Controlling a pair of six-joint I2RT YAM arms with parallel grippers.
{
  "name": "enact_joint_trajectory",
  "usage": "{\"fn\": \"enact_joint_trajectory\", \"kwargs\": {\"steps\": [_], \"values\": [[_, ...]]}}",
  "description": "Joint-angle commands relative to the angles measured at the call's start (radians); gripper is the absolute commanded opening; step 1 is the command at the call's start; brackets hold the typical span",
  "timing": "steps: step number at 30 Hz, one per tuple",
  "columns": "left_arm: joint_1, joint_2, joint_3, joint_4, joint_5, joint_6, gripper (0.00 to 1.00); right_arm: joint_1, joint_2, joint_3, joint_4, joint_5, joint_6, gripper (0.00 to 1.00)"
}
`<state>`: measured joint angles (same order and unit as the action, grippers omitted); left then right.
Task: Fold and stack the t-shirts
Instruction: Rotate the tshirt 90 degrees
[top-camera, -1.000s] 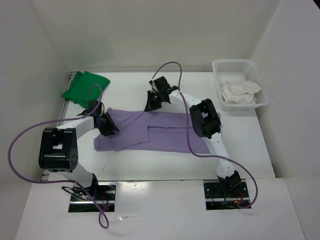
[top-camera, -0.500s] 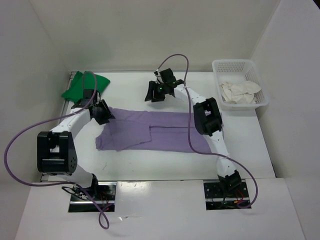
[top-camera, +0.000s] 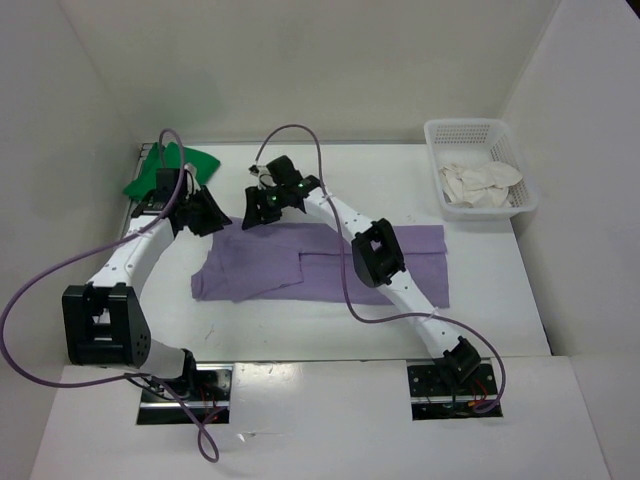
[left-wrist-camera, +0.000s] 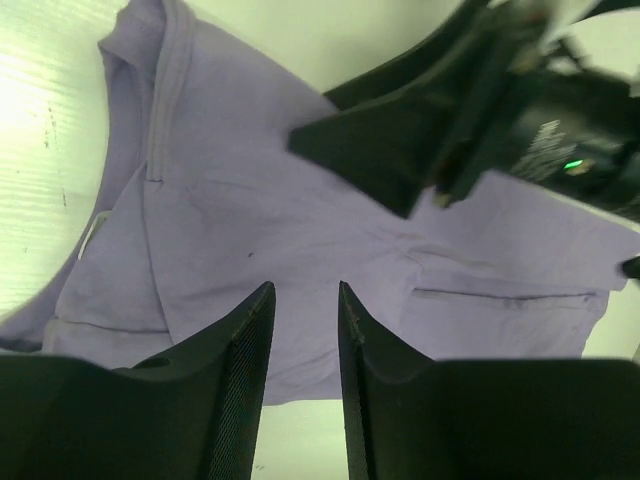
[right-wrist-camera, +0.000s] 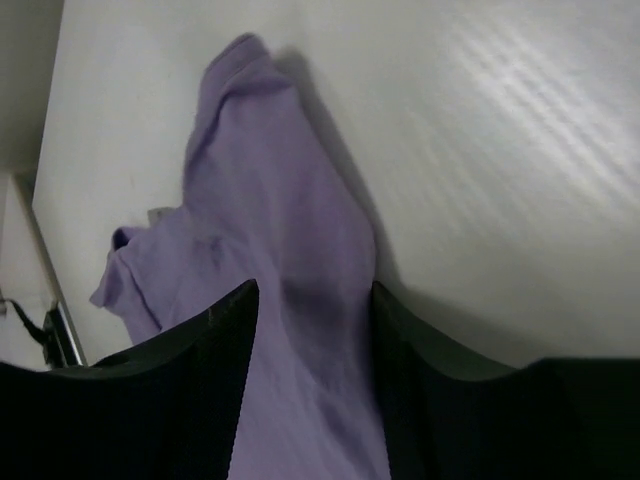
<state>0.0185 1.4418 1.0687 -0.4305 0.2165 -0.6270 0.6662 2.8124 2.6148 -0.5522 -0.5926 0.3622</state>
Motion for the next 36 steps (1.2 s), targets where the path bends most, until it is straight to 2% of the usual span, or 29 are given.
{"fn": "enact_joint_trajectory", "kwargs": {"steps": [1, 4, 5, 8, 11, 13, 14, 17, 18, 19, 20, 21, 22, 25, 28, 29, 36], "values": [[-0.003, -0.04, 0.066, -0.01, 0.02, 0.042, 0.39, 0.016, 0.067, 0.04, -0.118, -0.056, -0.04, 0.53], [-0.003, -0.031, 0.088, -0.02, 0.02, 0.052, 0.39, 0.016, 0.067, 0.062, -0.118, -0.047, -0.04, 0.37], [-0.003, -0.031, 0.088, -0.02, 0.029, 0.052, 0.39, 0.016, 0.067, 0.076, -0.129, -0.047, -0.04, 0.22], [-0.012, -0.012, 0.088, -0.011, 0.061, 0.043, 0.39, -0.005, 0.067, 0.1, -0.111, 0.011, -0.003, 0.08], [-0.058, -0.001, 0.079, -0.002, 0.023, 0.043, 0.39, -0.077, 0.058, 0.126, -0.078, 0.149, 0.119, 0.05], [-0.155, 0.017, 0.079, -0.002, -0.015, 0.033, 0.39, -0.129, 0.058, 0.172, -0.078, 0.279, 0.211, 0.05], [-0.188, 0.038, 0.091, -0.002, -0.029, 0.023, 0.39, -0.161, 0.071, 0.192, -0.089, 0.301, 0.31, 0.05], [-0.29, 0.078, 0.077, 0.024, -0.039, -0.032, 0.39, -0.286, 0.12, 0.341, -0.162, 0.387, 0.464, 0.05], [-0.311, 0.089, 0.057, 0.035, -0.039, -0.051, 0.39, -0.334, 0.134, 0.435, -0.179, 0.402, 0.492, 0.08], [-0.356, 0.101, 0.047, 0.047, -0.029, -0.088, 0.39, -0.355, 0.146, 0.485, -0.211, 0.413, 0.515, 0.17], [-0.382, 0.129, 0.047, 0.074, -0.017, -0.106, 0.39, -0.372, 0.147, 0.525, -0.212, 0.413, 0.533, 0.22], [-0.411, 0.146, 0.034, 0.085, -0.017, -0.125, 0.39, -0.396, 0.124, 0.478, -0.2, 0.428, 0.559, 0.28], [-0.443, 0.164, 0.034, 0.096, -0.017, -0.143, 0.39, -0.396, 0.104, 0.469, -0.18, 0.445, 0.56, 0.41], [-0.575, 0.244, 0.045, 0.145, 0.004, -0.213, 0.41, -0.396, 0.047, 0.478, -0.17, 0.475, 0.529, 0.59], [-0.672, 0.305, 0.031, 0.219, 0.032, -0.302, 0.42, -0.396, 0.012, 0.519, -0.236, 0.497, 0.463, 0.62], [-0.71, 0.333, 0.031, 0.252, 0.044, -0.322, 0.45, -0.396, -0.017, 0.519, -0.285, 0.507, 0.442, 0.62], [-0.85, 0.431, 0.099, 0.315, 0.063, -0.404, 0.56, -0.396, -0.293, 0.519, -0.465, 0.609, 0.308, 0.62]]}}
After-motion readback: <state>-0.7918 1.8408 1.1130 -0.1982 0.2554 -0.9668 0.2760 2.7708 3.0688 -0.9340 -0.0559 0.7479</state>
